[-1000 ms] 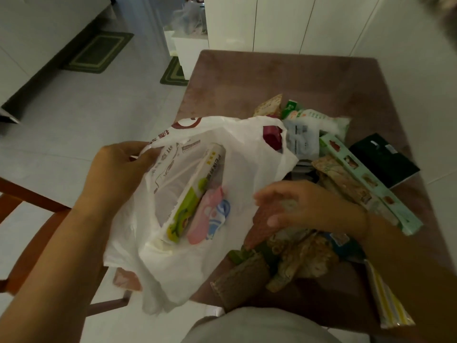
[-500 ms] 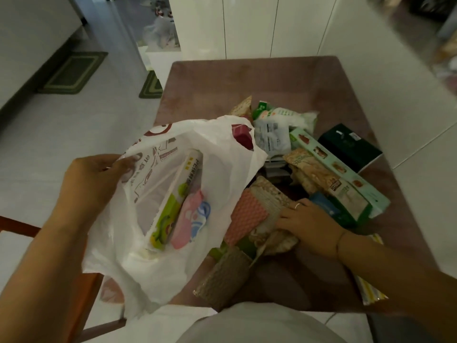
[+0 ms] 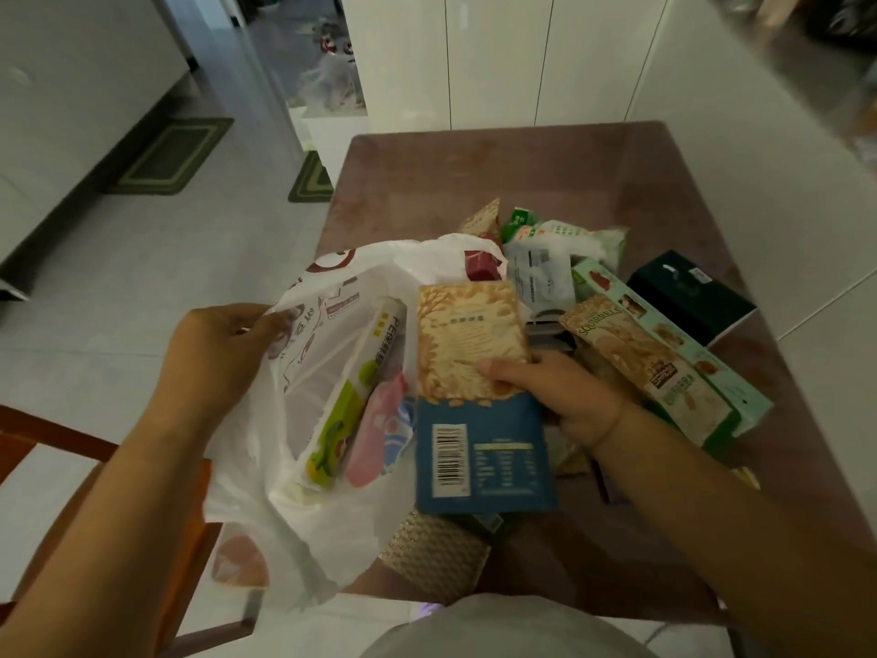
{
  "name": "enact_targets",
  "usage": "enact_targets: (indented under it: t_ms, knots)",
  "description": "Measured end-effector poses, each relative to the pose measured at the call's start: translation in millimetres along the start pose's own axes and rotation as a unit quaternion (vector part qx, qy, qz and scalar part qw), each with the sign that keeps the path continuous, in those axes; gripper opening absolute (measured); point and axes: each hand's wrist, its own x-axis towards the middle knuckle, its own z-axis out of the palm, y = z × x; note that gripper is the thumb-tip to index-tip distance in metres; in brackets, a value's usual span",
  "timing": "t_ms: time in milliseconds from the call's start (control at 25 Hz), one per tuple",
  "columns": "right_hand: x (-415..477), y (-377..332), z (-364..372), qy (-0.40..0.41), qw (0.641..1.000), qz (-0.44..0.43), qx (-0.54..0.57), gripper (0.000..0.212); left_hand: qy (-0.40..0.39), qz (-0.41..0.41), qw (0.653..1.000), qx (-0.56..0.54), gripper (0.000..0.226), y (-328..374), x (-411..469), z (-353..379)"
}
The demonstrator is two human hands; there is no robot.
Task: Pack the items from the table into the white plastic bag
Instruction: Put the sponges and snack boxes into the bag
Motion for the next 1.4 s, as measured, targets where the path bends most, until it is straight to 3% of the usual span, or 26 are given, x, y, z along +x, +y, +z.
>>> enact_targets:
  t_ms: [160,280,640,840,920,1080,1160,1200,1280,1400]
  knots:
    - [41.1,12.1,65.4,-0.029,0.988,0.104,0.113,0.024,-0.024,-0.001,0.999,0.021,0.026,-1.1,2.0,0.0]
    - [77.1,22.4,110.4,-0.019,0.982,0.110,0.149,0.010,-0.024,0.007,0.999,0.033,0.028,-3.5,3.6,-2.2]
    - [149.5,35.1,169.8,0.116,0.993,0.016,-0.029,0.052,-0.008,0.005,1.000,0.011,0.029,-15.9,13.7,-13.6]
    - [155.0,33.1,164.9,0.043,0.994,-0.011,-0.105,0.068,-0.001,-0.004,1.000,-0.006,0.025,-17.6,15.4,-14.0]
    - [133.4,25.2,147.1,0.018,0.981,-0.085,-0.175,0.074,-0.006,-0.013,1.000,-0.006,0.025,-18.1,15.3,-13.9]
    - [35.3,33.4,83.1,0.048,0.888,-0.368,-0.271,0.026,0.004,-0.019,1.000,-0.014,0.026,-18.7,15.0,-12.0]
    - [-6.9,64.8,51.4,0.072,0.854,-0.420,-0.299,0.026,0.009,-0.011,1.000,-0.017,0.027,-19.3,15.7,-10.9]
    - [-17.2,84.4,39.3,0.066,0.863,-0.389,-0.317,0.036,0.010,-0.007,1.000,-0.017,0.027,-19.6,15.7,-10.3]
    - [-23.3,121.2,27.1,0.028,0.903,-0.246,-0.351,0.058,0.016,-0.011,1.000,-0.018,0.028,-20.4,16.0,-9.4]
    - [-14.8,155.2,33.1,-0.028,0.915,-0.094,-0.391,0.077,0.021,-0.030,0.999,-0.015,0.029,-21.8,17.2,-7.0]
